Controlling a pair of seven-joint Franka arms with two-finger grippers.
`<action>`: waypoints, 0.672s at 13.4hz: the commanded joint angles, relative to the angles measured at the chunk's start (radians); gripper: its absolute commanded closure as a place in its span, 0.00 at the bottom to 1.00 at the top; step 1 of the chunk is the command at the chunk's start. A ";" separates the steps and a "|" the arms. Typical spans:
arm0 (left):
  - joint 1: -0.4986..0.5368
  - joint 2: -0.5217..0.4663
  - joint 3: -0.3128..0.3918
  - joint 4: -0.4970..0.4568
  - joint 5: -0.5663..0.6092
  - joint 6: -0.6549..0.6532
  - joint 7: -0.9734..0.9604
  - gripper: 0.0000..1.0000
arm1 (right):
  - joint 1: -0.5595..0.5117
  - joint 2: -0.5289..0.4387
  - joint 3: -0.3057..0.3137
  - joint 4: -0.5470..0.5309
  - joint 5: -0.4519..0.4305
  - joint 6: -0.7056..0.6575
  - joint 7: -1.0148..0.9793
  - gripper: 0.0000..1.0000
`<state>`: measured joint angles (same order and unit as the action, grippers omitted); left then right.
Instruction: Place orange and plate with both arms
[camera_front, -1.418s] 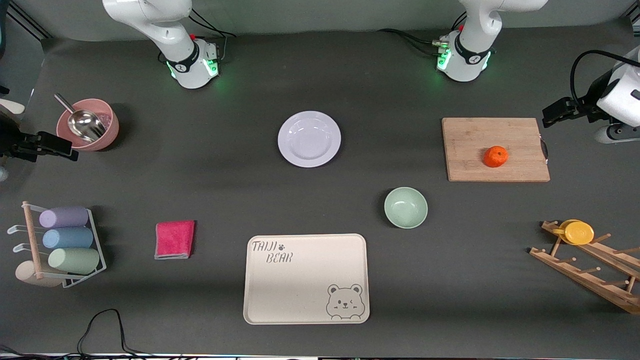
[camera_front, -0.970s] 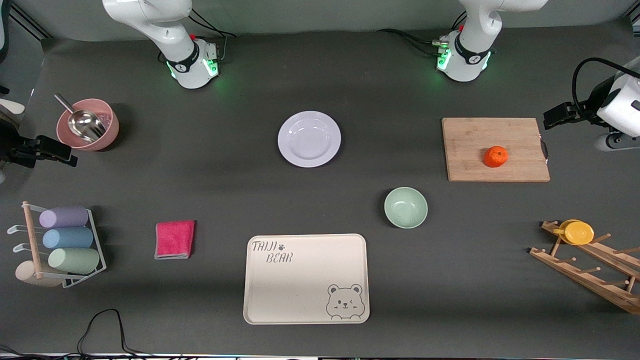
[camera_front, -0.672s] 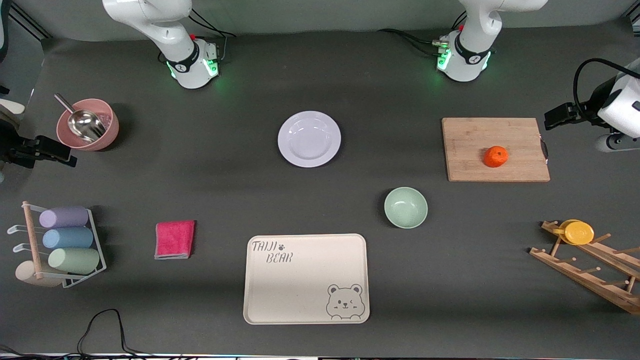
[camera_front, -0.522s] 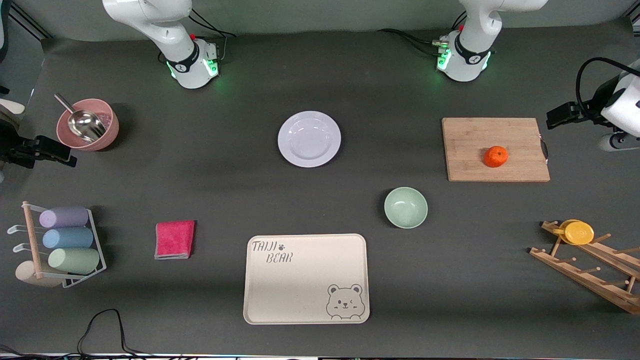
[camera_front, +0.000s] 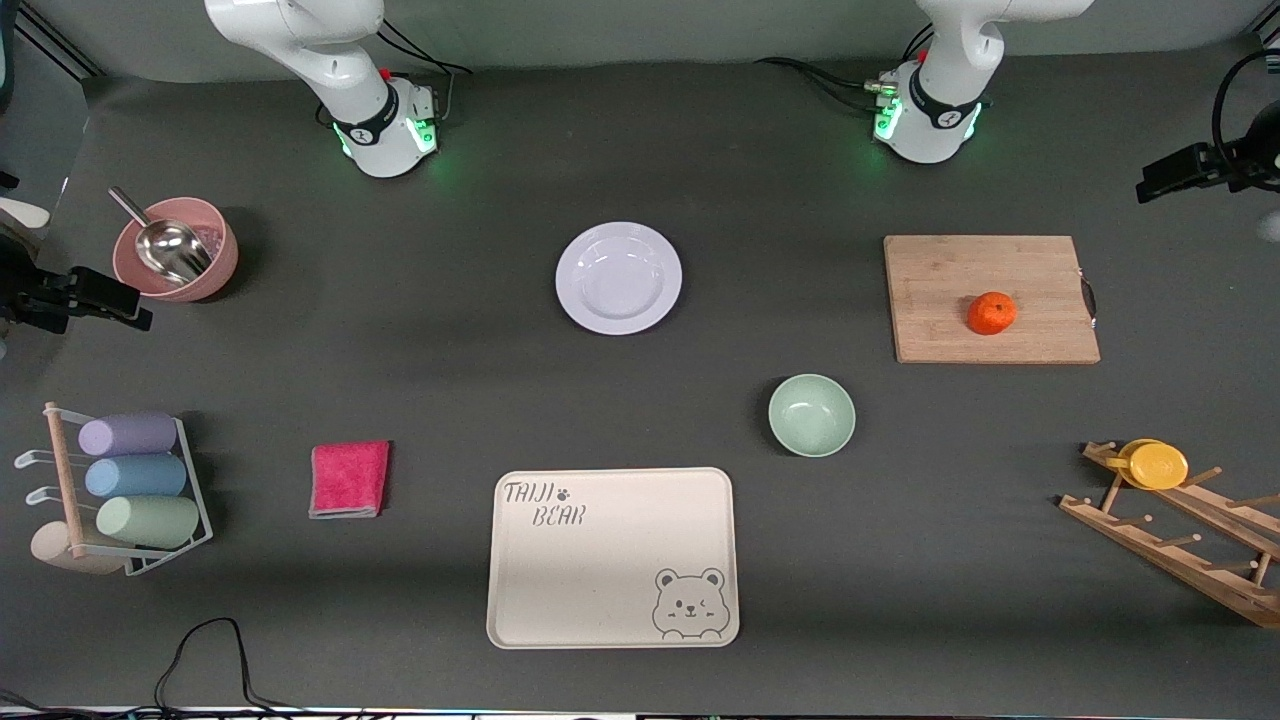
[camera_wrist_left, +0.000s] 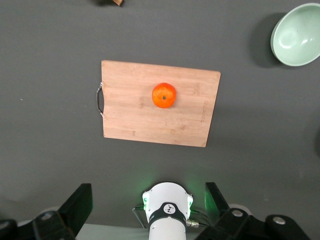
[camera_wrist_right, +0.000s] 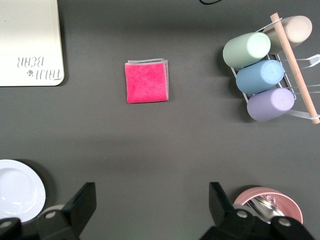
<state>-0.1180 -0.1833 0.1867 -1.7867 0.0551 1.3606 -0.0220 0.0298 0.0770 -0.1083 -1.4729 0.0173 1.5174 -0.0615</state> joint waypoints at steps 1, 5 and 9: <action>-0.005 -0.113 -0.006 -0.247 0.012 0.159 -0.004 0.00 | 0.010 -0.152 -0.001 -0.131 -0.011 -0.008 0.028 0.00; 0.020 -0.107 -0.004 -0.526 0.014 0.516 -0.004 0.00 | 0.012 -0.307 0.002 -0.291 -0.008 0.015 0.031 0.00; 0.038 -0.023 -0.004 -0.744 0.014 0.860 -0.006 0.00 | 0.051 -0.385 0.004 -0.371 -0.008 0.018 0.126 0.00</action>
<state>-0.0894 -0.2355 0.1881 -2.4471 0.0580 2.0957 -0.0225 0.0397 -0.2400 -0.1057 -1.7639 0.0176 1.5103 -0.0248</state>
